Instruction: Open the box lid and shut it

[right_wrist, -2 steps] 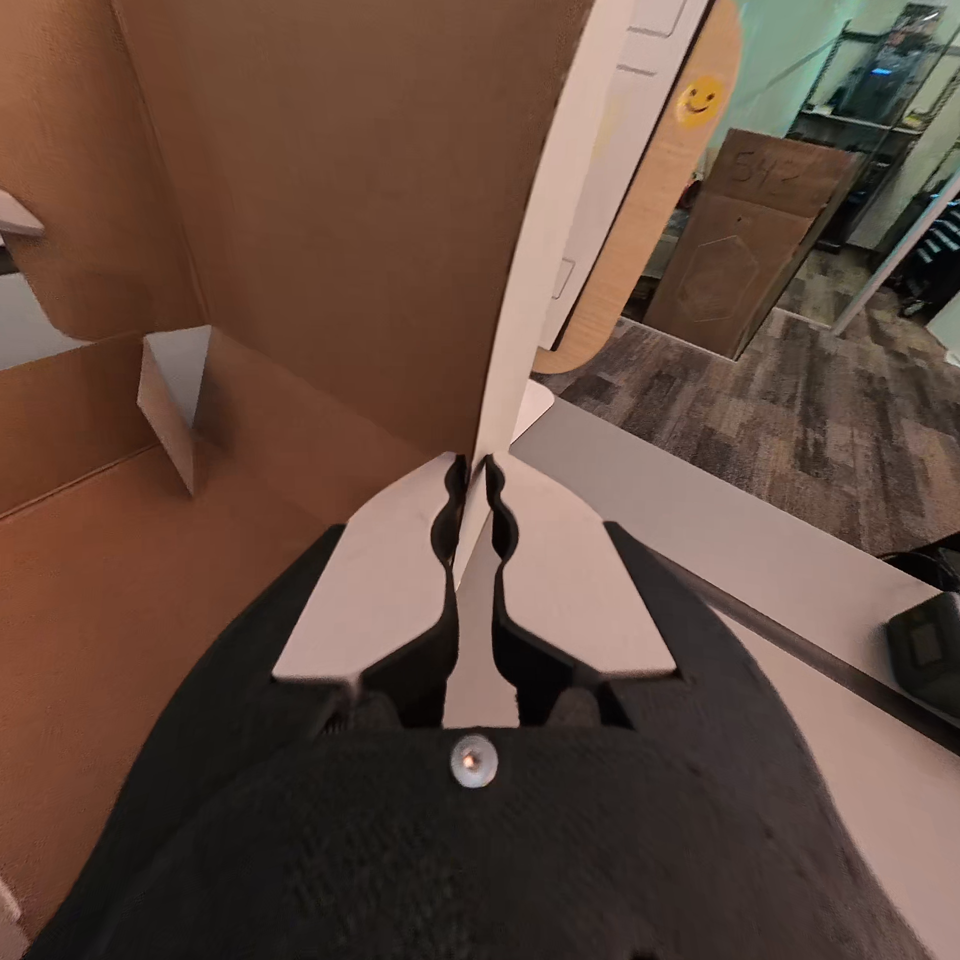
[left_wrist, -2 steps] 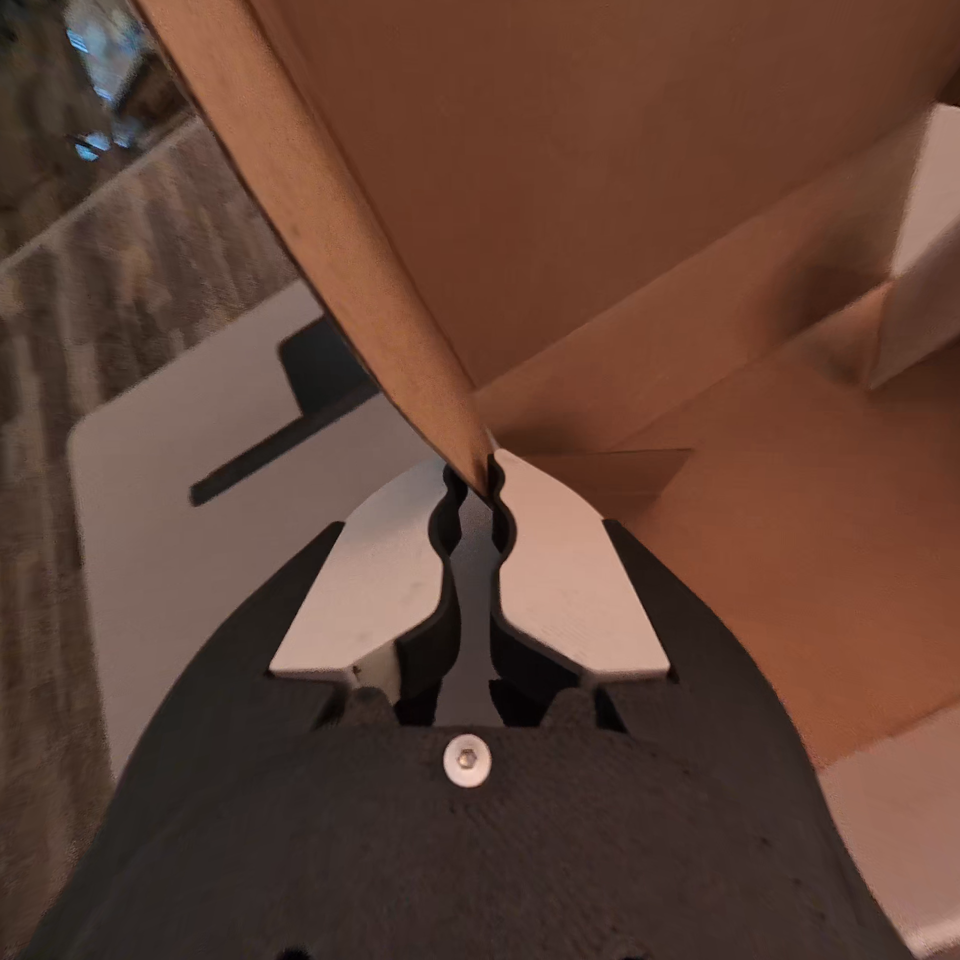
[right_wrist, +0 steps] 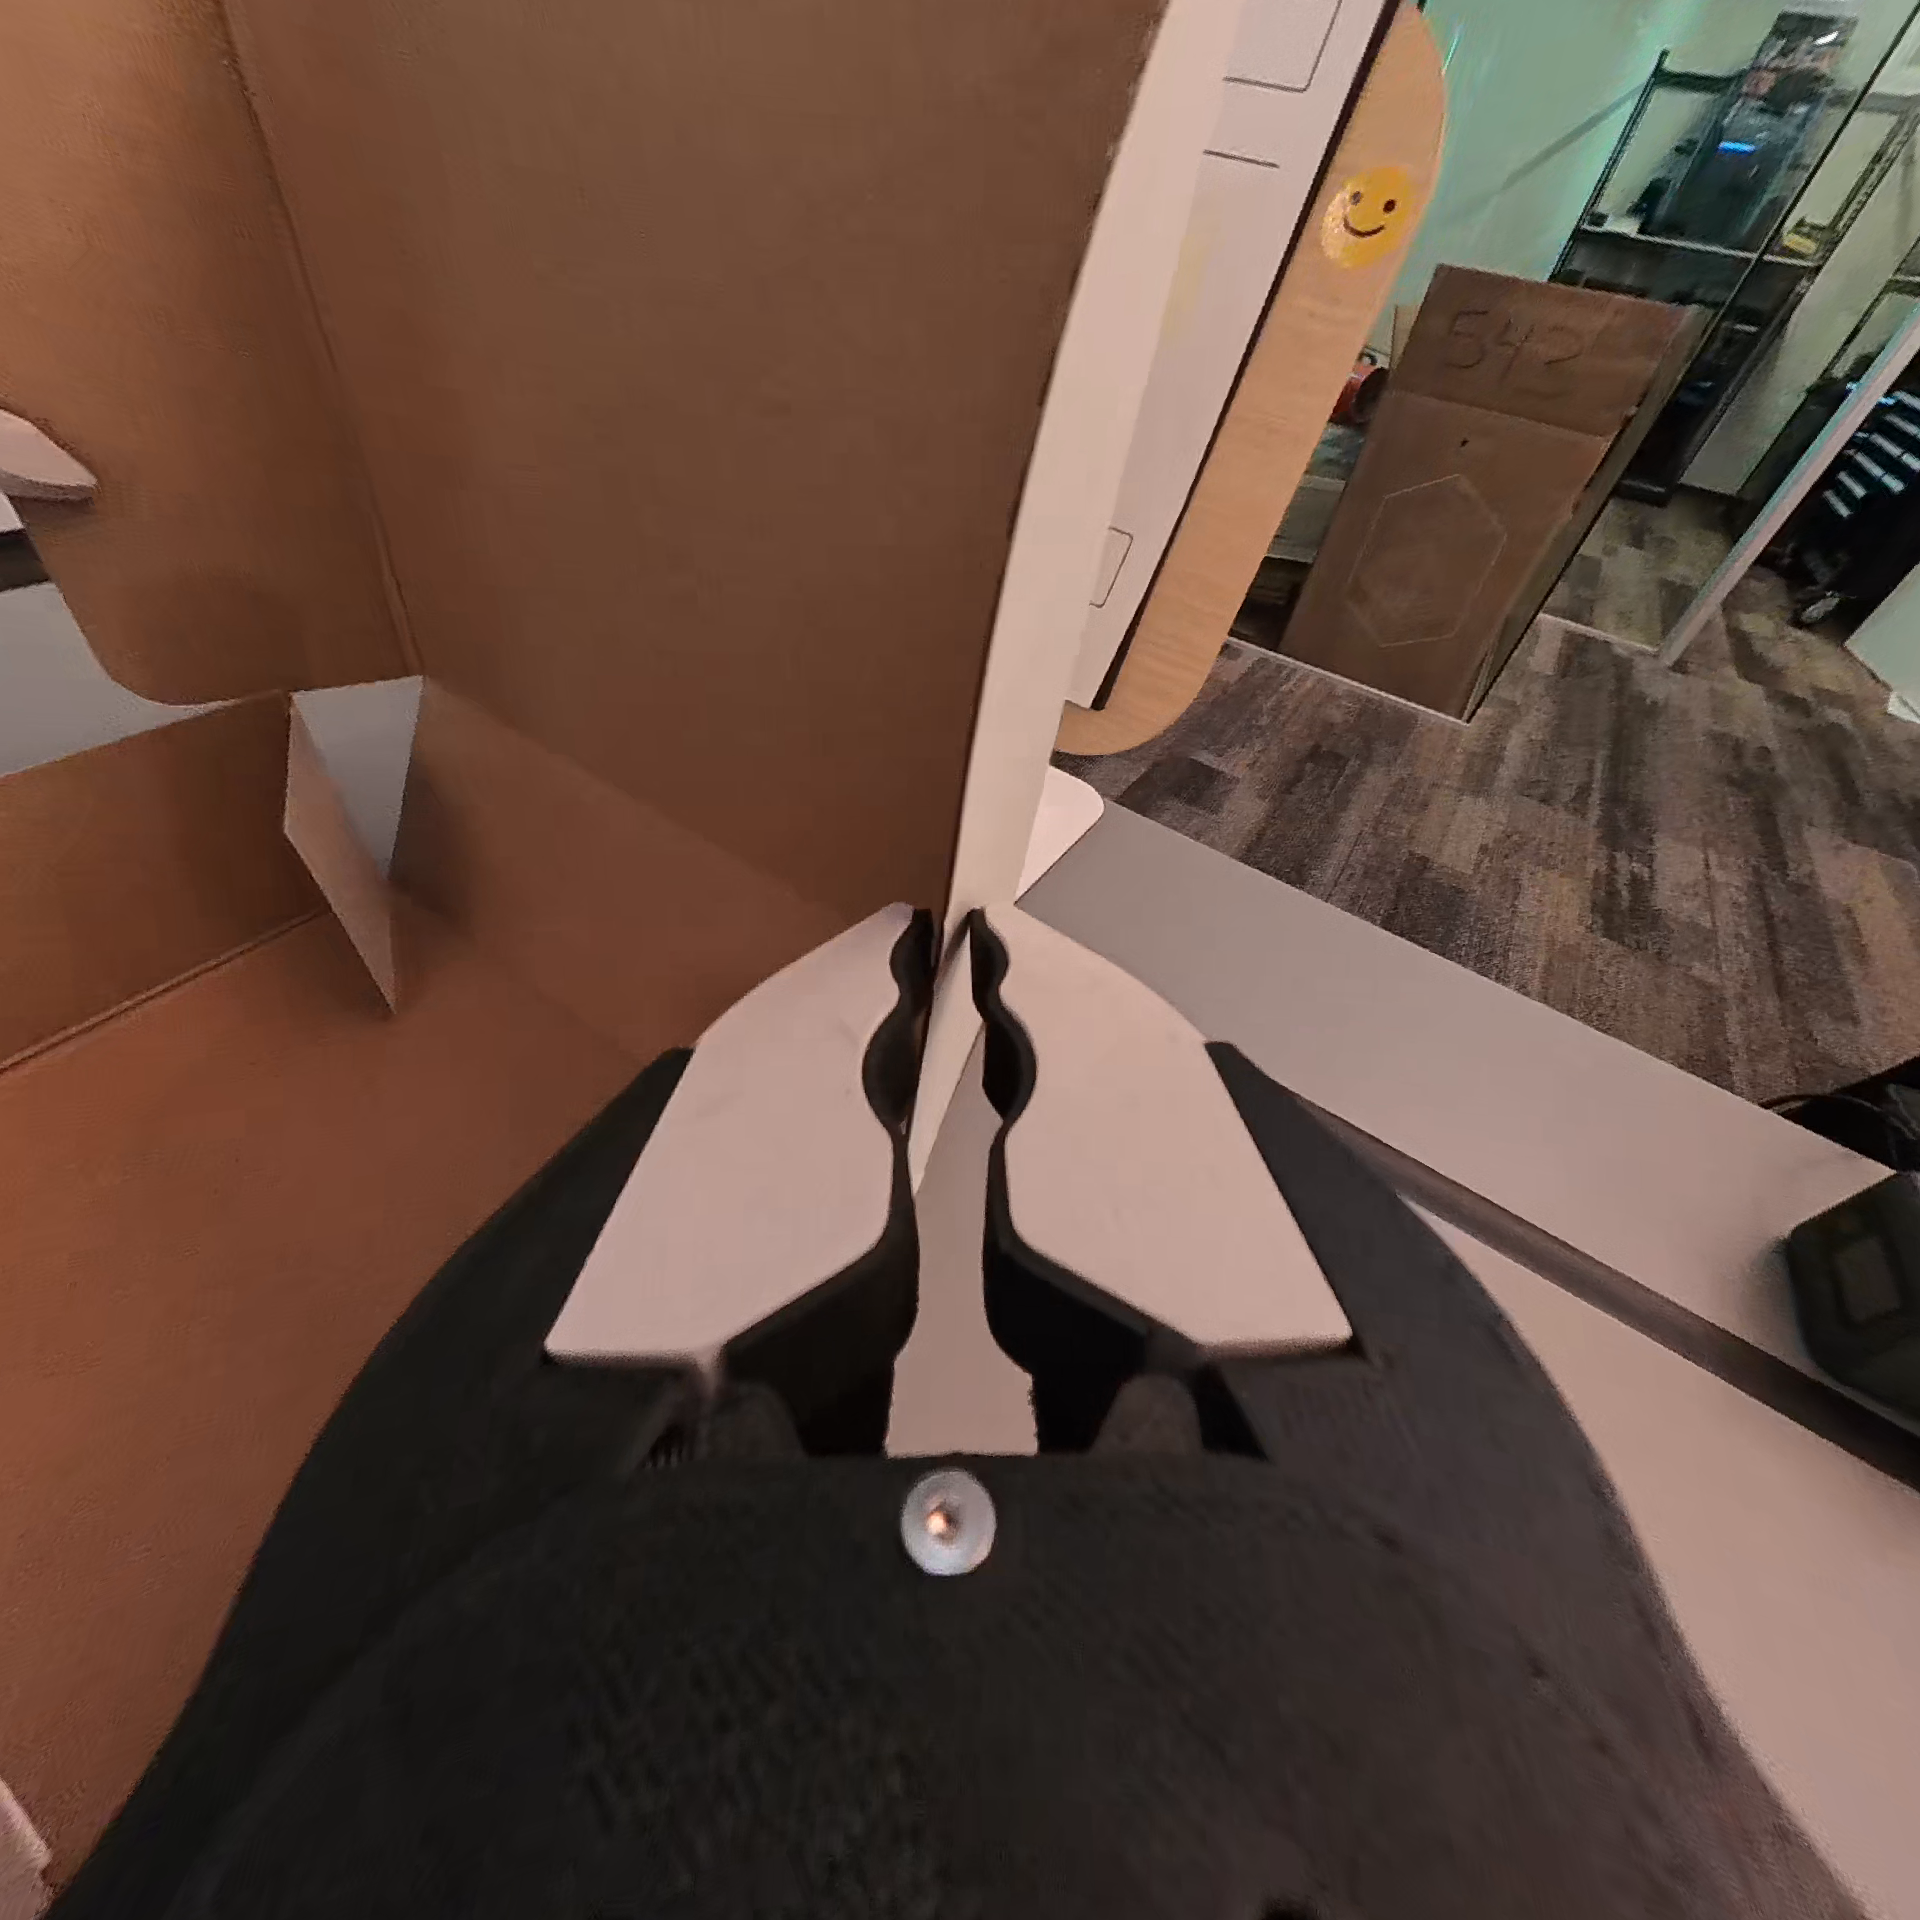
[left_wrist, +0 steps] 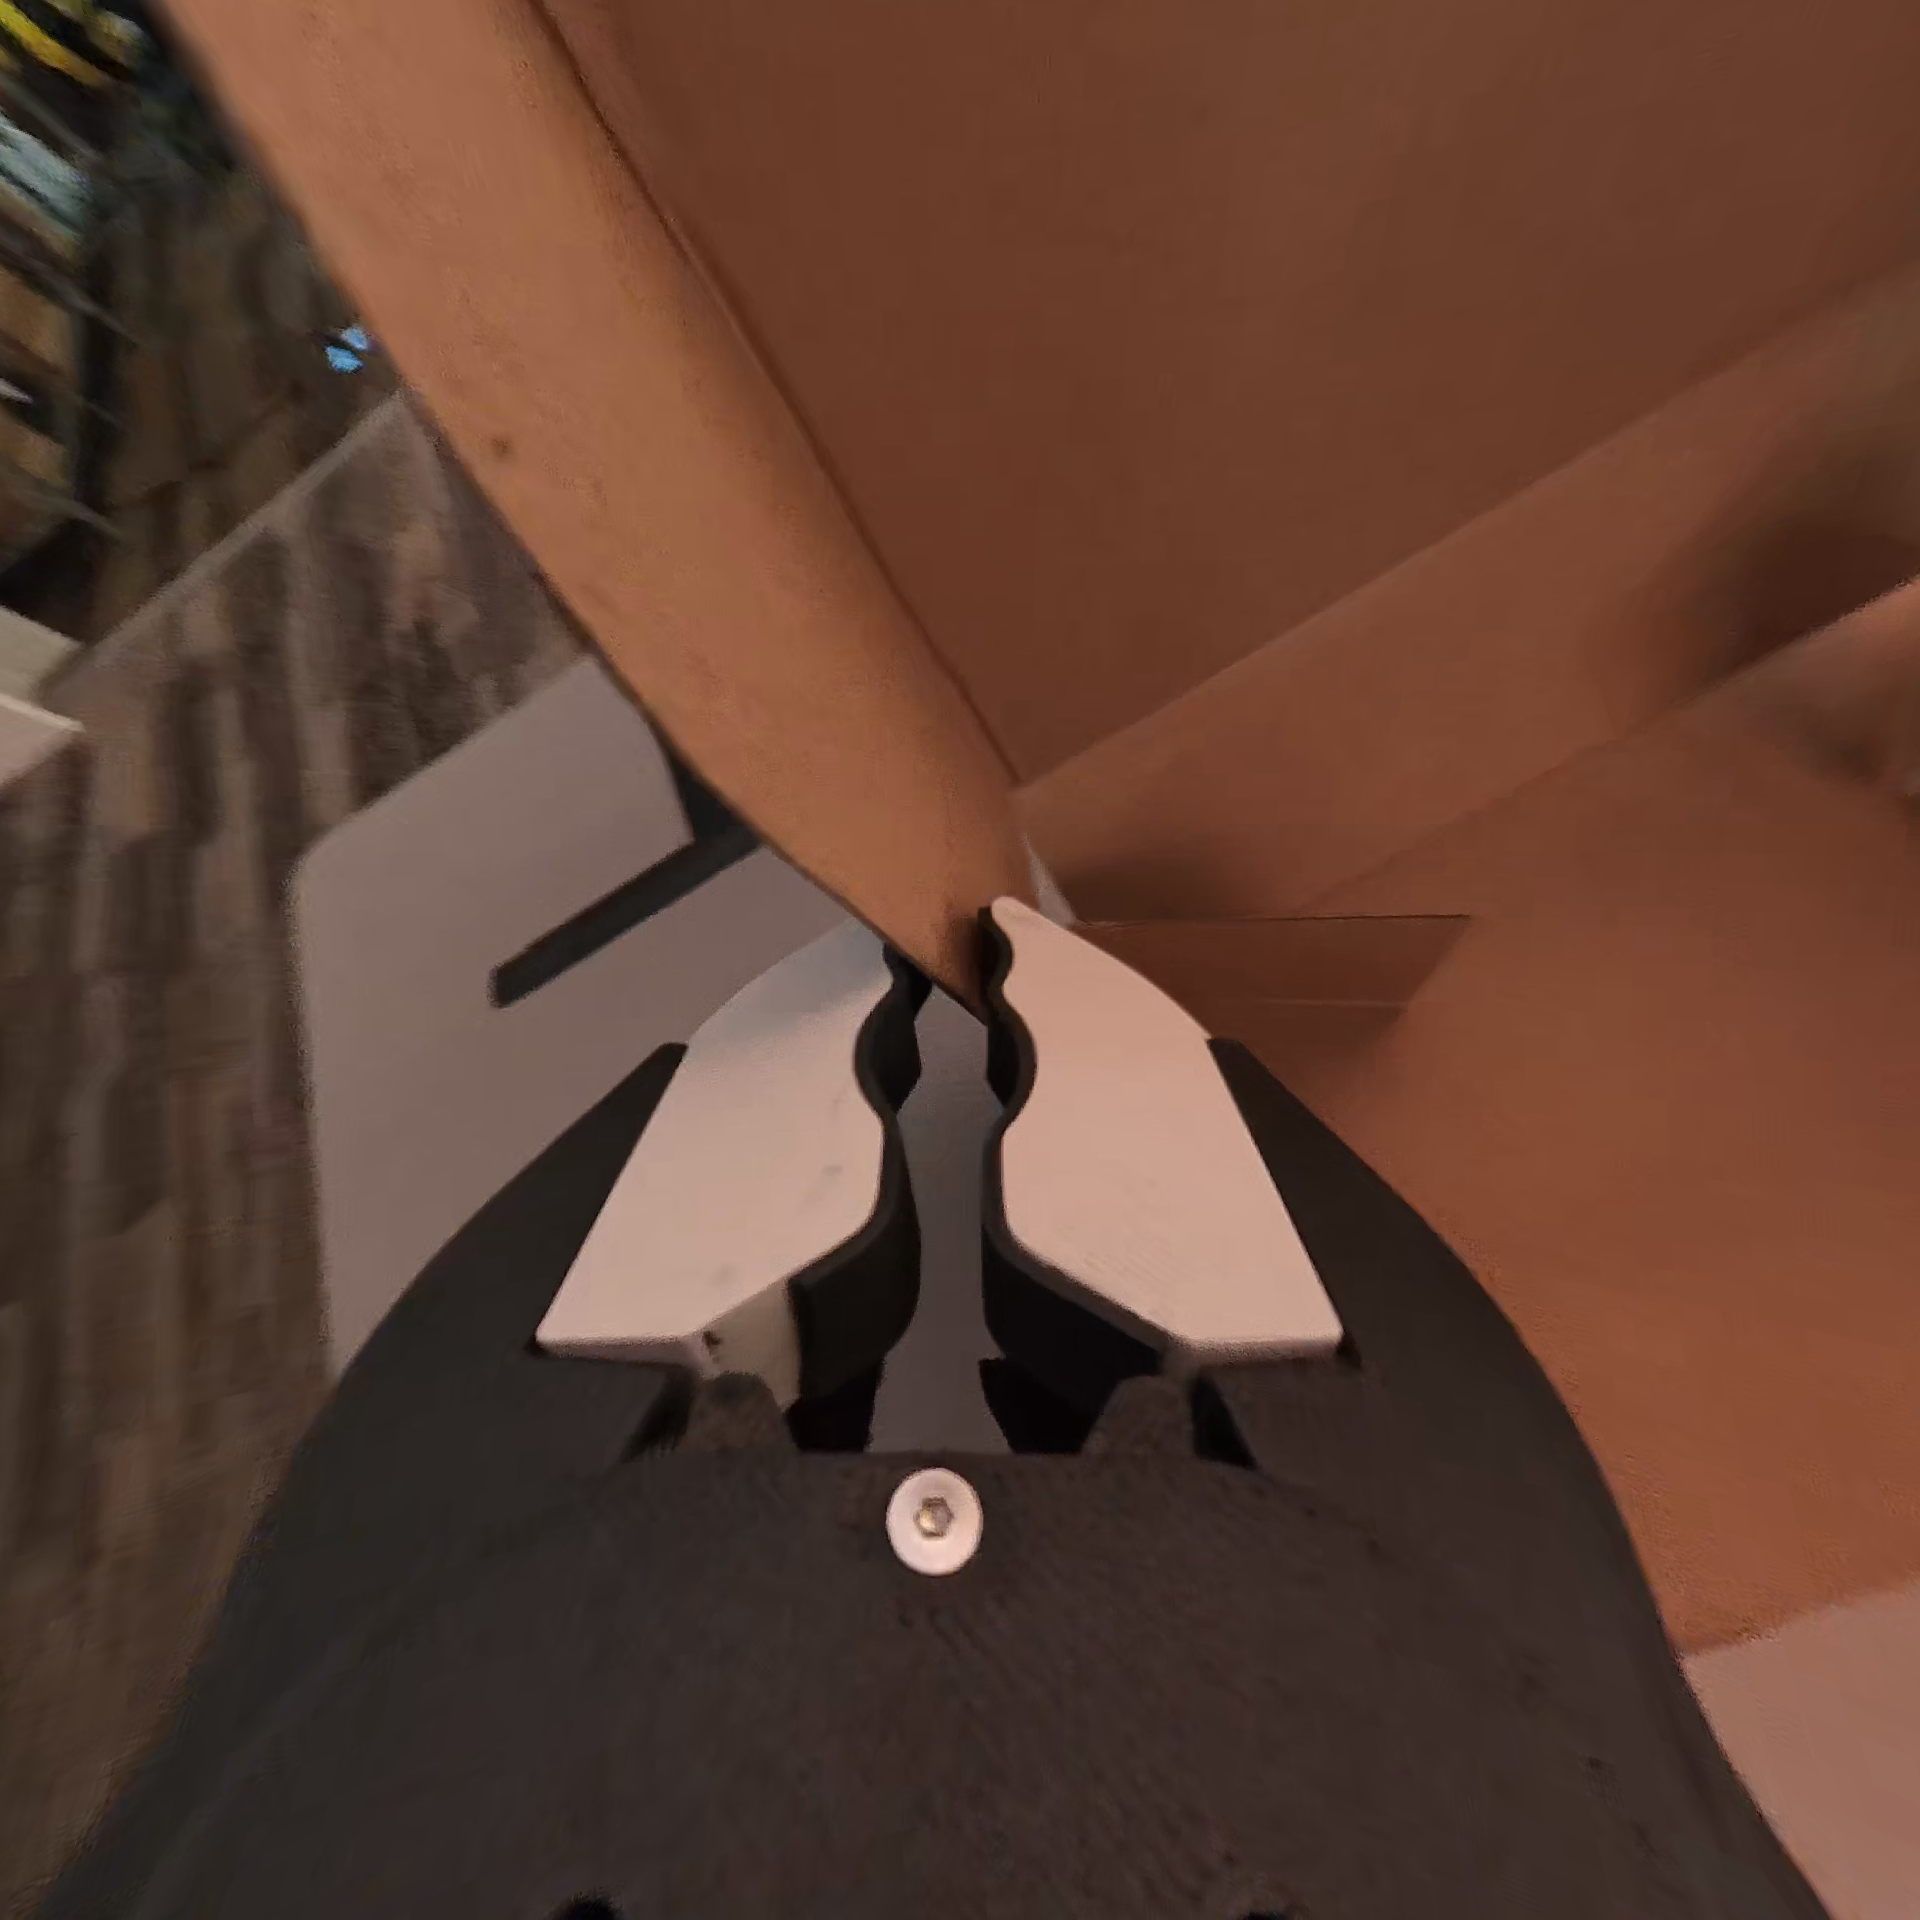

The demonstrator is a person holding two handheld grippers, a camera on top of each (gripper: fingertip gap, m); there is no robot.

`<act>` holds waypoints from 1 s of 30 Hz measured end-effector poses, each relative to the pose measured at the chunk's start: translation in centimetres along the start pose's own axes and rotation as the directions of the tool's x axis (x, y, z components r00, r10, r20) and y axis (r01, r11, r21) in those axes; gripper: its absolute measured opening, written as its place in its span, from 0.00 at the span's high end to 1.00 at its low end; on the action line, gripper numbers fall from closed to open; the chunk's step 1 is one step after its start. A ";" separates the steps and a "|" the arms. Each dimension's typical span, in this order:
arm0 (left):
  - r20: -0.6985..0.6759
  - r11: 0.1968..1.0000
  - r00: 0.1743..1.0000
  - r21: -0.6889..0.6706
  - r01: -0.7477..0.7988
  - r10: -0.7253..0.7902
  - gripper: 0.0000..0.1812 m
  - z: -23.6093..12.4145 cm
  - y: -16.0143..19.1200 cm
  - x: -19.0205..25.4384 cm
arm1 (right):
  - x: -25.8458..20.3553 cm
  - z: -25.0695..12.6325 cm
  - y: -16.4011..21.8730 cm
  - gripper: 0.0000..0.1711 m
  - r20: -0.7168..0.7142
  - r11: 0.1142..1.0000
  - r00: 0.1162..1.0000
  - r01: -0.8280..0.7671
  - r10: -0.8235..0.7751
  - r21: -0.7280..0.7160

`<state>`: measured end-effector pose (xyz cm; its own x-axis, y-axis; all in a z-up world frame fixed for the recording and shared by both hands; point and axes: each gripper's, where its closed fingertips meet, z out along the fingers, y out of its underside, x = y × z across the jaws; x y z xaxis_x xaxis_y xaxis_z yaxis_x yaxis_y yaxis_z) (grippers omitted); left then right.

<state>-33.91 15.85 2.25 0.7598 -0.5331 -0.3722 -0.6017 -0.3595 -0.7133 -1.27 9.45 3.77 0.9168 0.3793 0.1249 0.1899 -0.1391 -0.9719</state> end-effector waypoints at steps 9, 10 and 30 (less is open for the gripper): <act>0.318 0.939 0.884 -0.095 -0.330 0.343 0.89 0.8 -1.1 1.5 | 0.4 0.4 1.0 0.95 -0.001 0.999 1.000 -0.006 0.006 -0.041; 0.321 0.940 0.883 -0.097 -0.328 0.341 0.88 0.9 -1.1 1.5 | 0.4 0.4 1.1 0.95 0.002 0.999 1.000 -0.010 0.010 -0.040; -0.164 0.978 0.971 0.088 0.189 -0.173 0.98 -0.9 -1.0 -0.1 | -0.3 0.1 -0.3 0.96 -0.035 1.000 0.999 0.025 -0.025 -0.011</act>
<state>-33.57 15.61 3.52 0.8015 -0.5813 -0.1404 -0.4228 -0.3848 -0.8204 -1.63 9.47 4.04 0.9234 0.3505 0.1562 0.2164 -0.1395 -0.9663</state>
